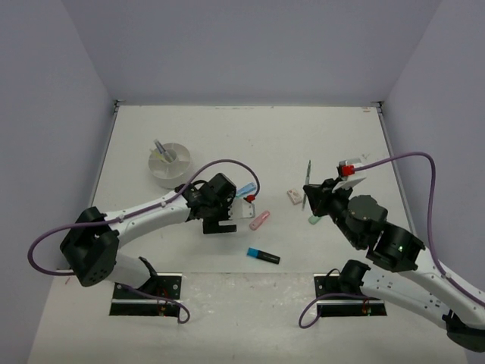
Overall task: Sort the stationery into containers
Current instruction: Close the pen cap on the pen.
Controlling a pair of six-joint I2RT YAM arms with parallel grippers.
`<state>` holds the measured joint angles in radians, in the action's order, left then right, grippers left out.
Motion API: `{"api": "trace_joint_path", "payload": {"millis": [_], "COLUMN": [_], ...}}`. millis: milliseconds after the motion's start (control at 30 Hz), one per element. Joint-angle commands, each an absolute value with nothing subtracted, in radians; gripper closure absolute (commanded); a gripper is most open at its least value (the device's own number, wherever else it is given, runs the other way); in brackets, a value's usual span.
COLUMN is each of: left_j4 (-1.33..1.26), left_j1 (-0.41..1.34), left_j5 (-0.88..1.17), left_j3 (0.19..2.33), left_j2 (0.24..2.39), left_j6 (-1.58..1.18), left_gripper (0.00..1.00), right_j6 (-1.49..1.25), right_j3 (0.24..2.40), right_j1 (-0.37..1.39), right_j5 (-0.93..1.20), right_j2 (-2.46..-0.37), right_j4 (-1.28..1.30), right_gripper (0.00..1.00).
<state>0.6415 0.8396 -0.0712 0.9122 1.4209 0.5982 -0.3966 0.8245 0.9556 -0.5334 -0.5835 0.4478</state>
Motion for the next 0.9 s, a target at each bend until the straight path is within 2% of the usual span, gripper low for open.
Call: {"api": "trace_joint_path", "payload": {"millis": [0,200,267,500,600,733,867], "left_j4": [0.596,0.648,0.667,0.7,0.673,0.685,0.691], "left_j1": [0.847,0.854,0.864,0.882,0.878,0.876,0.869], "left_j5": [0.03,0.005,0.006,0.0,0.026,0.007,0.006], "left_j3": [0.846,0.826,0.835,0.941,0.944,0.896,0.848], "left_j2": [1.372,1.428,1.467,1.526,1.529,1.532,1.523], "left_j6": [1.025,1.365,1.465,1.643,1.693,1.766,1.781], "left_gripper": [0.01,0.04,0.0,0.01,0.09,0.3,0.37], "right_j6": [-0.357,-0.371,-0.374,-0.356,-0.362,-0.371,-0.377], "right_j3": [0.808,0.796,0.797,0.794,0.787,0.778,0.774], "right_j1": [0.949,0.949,0.948,0.95,0.95,0.95,0.949], "right_j5": [-0.51,-0.458,-0.456,-0.467,-0.458,-0.456,-0.454], "right_j2": [-0.573,-0.544,-0.523,-0.465,-0.449,-0.442,-0.443], "right_j4": [0.399,0.382,0.382,0.385,0.384,0.382,0.38], "right_gripper": [1.0,1.0,1.0,1.0,1.0,1.0,1.0]}}
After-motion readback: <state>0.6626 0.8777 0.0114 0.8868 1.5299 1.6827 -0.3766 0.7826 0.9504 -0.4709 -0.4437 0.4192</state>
